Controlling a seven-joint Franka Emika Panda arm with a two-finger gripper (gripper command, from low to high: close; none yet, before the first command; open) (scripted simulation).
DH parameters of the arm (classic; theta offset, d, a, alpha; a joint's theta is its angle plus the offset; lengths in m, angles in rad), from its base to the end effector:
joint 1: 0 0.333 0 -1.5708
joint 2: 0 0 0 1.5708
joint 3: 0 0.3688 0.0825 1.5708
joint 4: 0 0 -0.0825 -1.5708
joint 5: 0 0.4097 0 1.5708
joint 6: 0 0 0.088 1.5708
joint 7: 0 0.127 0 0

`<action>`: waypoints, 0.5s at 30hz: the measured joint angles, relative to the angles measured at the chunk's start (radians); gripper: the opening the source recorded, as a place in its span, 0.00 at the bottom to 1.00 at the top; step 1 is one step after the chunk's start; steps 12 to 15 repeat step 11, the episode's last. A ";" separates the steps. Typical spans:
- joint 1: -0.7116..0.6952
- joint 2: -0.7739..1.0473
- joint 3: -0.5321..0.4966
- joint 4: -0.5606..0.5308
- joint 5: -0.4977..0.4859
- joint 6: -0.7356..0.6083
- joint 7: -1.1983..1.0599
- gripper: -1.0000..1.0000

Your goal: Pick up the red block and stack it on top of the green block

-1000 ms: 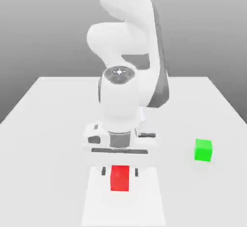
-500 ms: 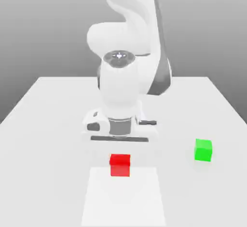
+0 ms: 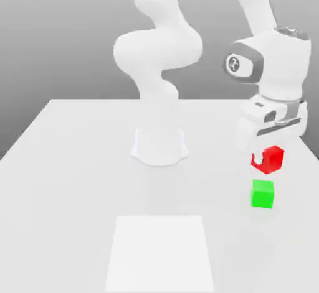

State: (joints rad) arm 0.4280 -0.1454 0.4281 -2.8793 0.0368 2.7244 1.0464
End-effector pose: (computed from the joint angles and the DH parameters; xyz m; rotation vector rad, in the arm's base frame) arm 0.2370 0.2602 0.2343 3.0771 -0.3535 0.0381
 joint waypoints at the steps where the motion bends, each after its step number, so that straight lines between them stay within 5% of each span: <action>1: -0.014 0.022 0.005 0.001 -0.041 0.016 0.030 0.00; 6: -0.056 0.127 0.003 0.008 -0.201 0.099 0.143 0.00; 10: -0.060 0.193 0.010 0.007 -0.215 0.177 0.152 0.00; 11: -0.062 0.204 0.017 0.006 -0.200 0.194 0.142 1.00; 15: -0.062 0.204 0.017 0.006 -0.200 0.194 0.142 1.00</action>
